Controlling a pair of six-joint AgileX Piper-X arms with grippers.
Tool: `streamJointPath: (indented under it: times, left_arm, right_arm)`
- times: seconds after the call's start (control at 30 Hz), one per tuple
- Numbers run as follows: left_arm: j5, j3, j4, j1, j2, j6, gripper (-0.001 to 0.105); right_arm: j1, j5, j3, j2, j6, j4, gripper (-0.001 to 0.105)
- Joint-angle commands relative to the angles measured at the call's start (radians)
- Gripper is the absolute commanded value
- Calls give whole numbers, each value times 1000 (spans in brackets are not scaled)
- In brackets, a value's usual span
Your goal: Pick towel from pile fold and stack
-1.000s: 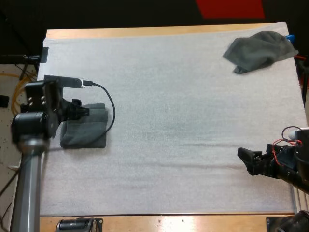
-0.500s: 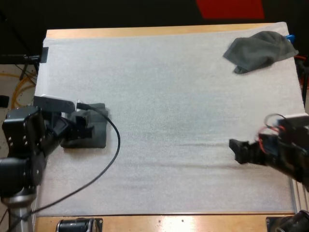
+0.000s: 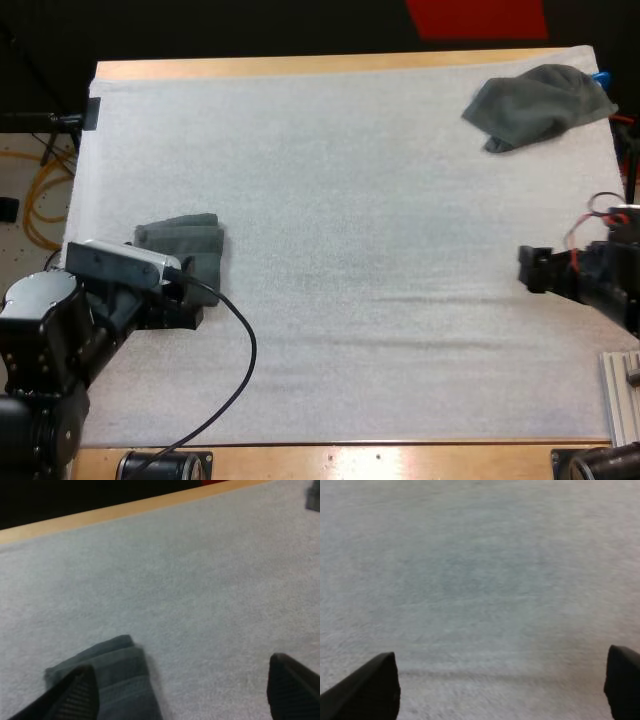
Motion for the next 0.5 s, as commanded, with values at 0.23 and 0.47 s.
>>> streamJointPath:
  times: [0.23,0.47]
  left_arm:
    - [-20,-6,5,-5,-16,14,68]
    - [-18,-6,4,-5,-85,14,68]
  right_arm:
    - [-251,-97,-1,-125,-120,87,80]
    - [-304,-97,-1,-322,-148,121,80]
